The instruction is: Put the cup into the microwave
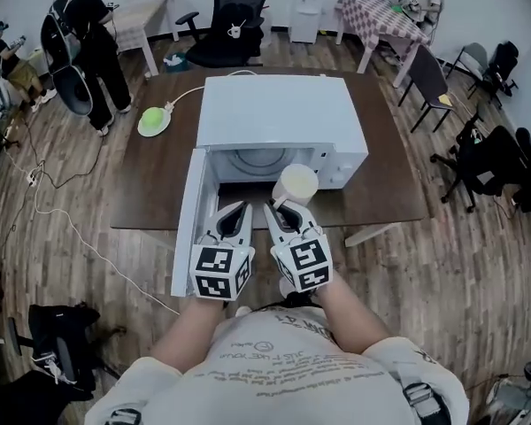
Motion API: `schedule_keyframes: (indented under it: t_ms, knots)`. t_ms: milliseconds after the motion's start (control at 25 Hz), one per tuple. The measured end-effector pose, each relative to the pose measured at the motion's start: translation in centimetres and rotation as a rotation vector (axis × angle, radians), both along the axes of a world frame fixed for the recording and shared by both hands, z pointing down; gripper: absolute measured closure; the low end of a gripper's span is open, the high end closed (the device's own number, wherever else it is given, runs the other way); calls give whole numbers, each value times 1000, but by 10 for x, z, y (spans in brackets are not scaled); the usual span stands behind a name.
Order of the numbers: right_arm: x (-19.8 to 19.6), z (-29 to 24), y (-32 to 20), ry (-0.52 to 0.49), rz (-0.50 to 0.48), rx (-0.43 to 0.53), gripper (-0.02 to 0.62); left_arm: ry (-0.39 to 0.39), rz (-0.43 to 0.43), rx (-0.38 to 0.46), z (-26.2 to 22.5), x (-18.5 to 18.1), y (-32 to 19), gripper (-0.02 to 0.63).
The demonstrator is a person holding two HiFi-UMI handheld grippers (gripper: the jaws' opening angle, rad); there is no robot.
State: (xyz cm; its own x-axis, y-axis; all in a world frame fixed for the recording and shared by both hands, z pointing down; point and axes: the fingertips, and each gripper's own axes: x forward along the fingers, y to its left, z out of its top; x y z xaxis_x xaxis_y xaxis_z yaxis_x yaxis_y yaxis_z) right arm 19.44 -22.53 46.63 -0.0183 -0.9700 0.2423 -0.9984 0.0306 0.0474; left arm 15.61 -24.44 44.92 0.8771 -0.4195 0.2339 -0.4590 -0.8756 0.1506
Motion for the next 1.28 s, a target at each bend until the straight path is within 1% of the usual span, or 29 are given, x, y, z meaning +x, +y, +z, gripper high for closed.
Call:
schedule_keyframes:
  t_ms: [120,240,440,600,800,960,1280]
  knots:
    - [5,14,-7,2,-90,-1,558,-4,-50,-5,3,6,-5,592]
    - [8,30,-18,9,-163,-2,558,-21,-81,-2,7,9,-10,592]
    - [9,56,-33,7,-258,-23,558,-50,-162,-5,15,3,-20,592]
    - [9,75,-48,22,-327,-46,558,-63,-237,-24,21,-5,-28,592]
    - [22,98,-73,46,-381,-73,558,-70,-329,-32,24,-12,-35,592]
    - [33,114,-94,63,-398,-91,558,-59,-407,-67,29,-22,-35,592]
    - [47,139,-129,117,-434,-80,557,-86,-525,-66,31,-35,-27,592]
